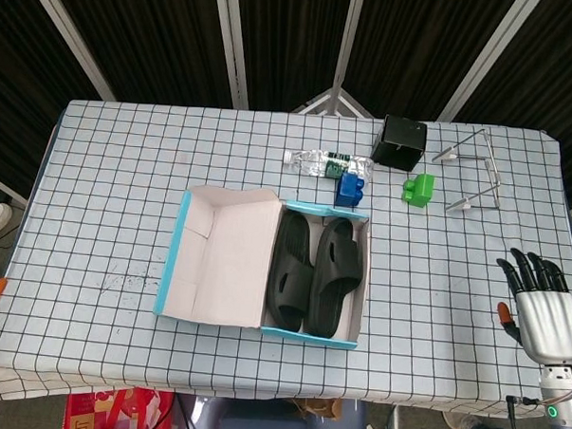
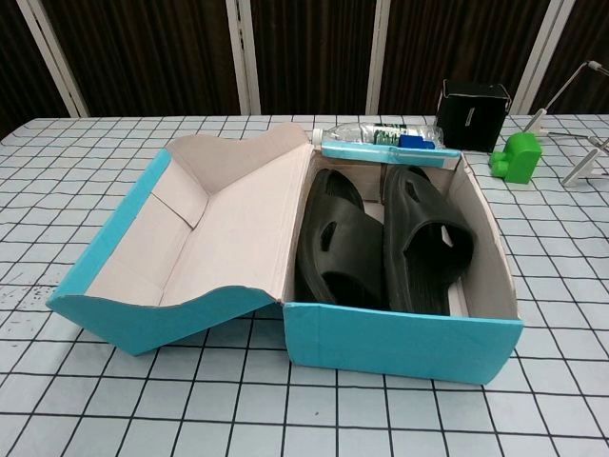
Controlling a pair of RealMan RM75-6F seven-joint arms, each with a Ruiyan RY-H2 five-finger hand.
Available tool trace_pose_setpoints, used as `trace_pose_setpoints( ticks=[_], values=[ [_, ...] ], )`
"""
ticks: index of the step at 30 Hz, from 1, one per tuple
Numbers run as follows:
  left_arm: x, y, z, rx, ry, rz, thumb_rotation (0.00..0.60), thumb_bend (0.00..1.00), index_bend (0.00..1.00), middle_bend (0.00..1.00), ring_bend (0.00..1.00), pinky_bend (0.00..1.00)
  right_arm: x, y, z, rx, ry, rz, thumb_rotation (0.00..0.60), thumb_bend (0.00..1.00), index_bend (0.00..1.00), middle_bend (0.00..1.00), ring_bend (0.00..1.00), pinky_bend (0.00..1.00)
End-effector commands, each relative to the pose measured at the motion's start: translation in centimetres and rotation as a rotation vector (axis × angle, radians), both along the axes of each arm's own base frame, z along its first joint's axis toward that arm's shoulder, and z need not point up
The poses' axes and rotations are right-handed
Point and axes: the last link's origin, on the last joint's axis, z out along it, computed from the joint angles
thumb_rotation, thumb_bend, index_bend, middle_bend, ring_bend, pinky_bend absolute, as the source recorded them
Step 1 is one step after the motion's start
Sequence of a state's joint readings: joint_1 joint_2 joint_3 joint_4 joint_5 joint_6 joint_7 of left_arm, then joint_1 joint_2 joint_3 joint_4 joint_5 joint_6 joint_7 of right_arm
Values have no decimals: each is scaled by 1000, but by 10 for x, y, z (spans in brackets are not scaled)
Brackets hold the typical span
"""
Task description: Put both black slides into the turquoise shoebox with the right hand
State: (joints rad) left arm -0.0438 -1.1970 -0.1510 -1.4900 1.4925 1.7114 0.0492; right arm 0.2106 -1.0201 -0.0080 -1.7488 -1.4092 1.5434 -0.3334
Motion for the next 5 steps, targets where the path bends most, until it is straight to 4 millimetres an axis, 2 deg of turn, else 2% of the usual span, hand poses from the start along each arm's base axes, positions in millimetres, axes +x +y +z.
trace_pose_setpoints(
  ticks=[1, 5],
  values=[
    [-1, -1, 0, -5, 3, 11, 600, 202, 103, 33, 0, 114, -6, 5, -1, 6, -8, -12, 600, 394, 208, 133, 122, 161],
    [-6, 0, 0, -18, 21, 84, 600, 206, 103, 32, 0, 114, -12, 7, 3, -6, 6, -43, 600, 394, 208, 133, 122, 160]
  ],
)
